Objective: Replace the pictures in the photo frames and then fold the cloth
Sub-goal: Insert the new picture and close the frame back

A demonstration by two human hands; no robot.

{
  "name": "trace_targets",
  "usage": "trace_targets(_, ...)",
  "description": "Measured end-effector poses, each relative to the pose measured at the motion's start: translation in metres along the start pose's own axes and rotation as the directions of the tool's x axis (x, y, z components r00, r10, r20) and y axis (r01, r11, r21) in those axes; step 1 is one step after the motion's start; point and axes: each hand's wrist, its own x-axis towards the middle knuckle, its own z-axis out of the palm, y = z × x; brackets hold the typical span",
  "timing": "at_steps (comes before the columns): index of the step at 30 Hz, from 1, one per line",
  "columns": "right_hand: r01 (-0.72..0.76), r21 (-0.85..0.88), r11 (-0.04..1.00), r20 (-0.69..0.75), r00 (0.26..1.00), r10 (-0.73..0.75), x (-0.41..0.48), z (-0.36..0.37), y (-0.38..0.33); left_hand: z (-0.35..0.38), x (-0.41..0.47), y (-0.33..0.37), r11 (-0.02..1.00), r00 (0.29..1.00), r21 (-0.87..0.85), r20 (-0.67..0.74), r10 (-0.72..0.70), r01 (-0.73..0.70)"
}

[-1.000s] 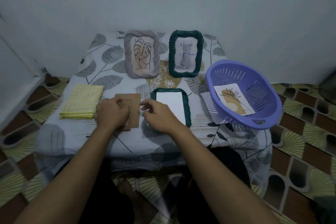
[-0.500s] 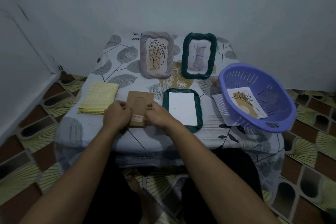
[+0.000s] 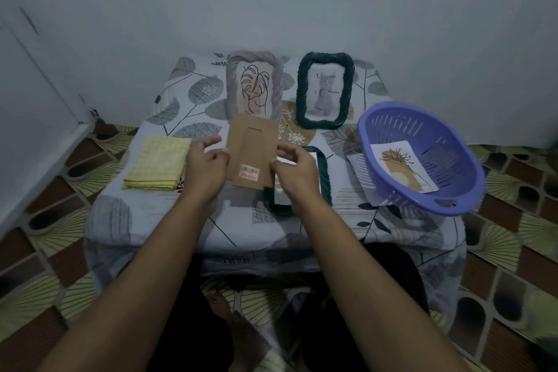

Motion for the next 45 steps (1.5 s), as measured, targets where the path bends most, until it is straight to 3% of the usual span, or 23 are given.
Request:
trace_targets(6,-0.021,0.054,0.998,-0.062,0.998,0.025,0.012,-0.049,0.006,0.033,-0.015,-0.001,0.998,0.992,0.031,0.112,0.058,-0.062)
trace_targets(13,-0.083,0.018,0.996,-0.066,0.994,0.084,0.012,-0.086,0.013,0.062,-0.027,-0.019,0.871,0.972,0.441,0.183,0.147,-0.215)
trace_targets(16,-0.090,-0.020,0.996,-0.062,0.994,0.089,0.015,-0.092,0.019,0.066,-0.032,-0.026,0.814,0.963,0.517,0.189,0.193,-0.265)
trace_targets(36,-0.064,-0.240,0.969,-0.026,0.998,0.059,0.020,-0.090,0.033,0.072,-0.031,-0.054,0.737,0.964,0.621,0.152,0.220,-0.266)
trace_targets(45,0.058,-0.511,0.858,0.054,0.998,-0.035,0.021,-0.089,0.031,0.075,-0.030,-0.053,0.700,0.963,0.662,0.152,0.225,-0.268)
